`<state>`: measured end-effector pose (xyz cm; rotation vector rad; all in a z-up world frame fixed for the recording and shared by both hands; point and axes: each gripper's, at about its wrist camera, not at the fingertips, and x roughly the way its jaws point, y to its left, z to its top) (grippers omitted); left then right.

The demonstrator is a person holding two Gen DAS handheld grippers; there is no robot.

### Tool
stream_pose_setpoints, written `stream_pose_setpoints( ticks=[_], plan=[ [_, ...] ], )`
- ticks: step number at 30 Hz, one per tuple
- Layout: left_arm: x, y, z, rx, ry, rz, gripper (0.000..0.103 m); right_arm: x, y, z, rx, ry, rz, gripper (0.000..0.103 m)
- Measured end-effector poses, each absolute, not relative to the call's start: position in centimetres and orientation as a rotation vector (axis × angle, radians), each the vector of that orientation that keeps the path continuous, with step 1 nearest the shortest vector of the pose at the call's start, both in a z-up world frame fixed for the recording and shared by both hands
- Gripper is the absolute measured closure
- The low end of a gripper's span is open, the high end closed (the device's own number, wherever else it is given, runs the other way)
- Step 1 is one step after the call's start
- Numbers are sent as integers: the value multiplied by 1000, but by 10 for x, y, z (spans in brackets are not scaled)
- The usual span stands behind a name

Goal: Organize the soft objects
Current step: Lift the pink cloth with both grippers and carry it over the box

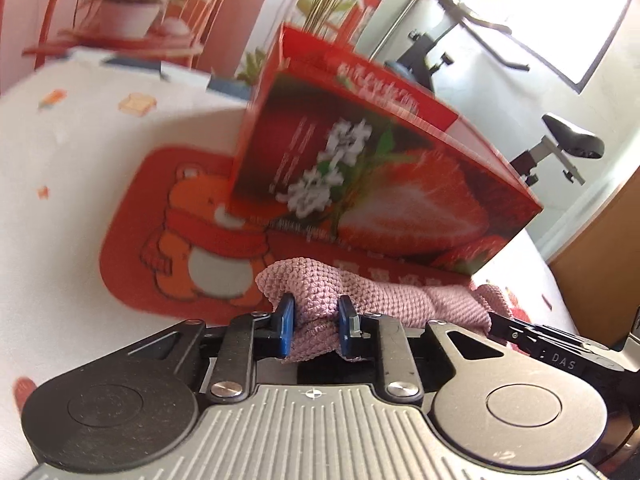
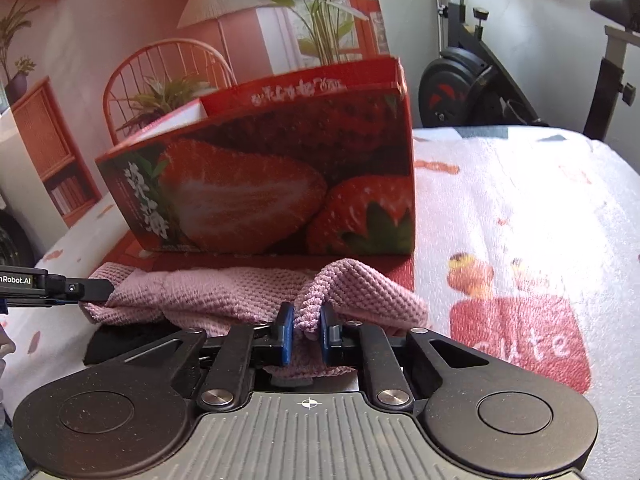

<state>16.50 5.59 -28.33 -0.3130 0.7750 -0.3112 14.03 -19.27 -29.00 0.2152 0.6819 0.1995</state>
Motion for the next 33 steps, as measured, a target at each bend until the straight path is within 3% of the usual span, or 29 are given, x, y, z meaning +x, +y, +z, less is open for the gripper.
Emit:
stream_pose_setpoints(
  ticks=[18, 25, 33],
  plan=[
    [166, 35, -158, -126, 414, -310, 80, 160, -191, -167, 86, 370, 278, 93],
    [221, 5, -144, 25, 429, -279, 80, 223, -178, -134, -96, 359, 267, 93],
    [275, -18, -179, 143, 643, -339, 80, 282, -160, -161, -162, 562, 287, 93]
  ],
)
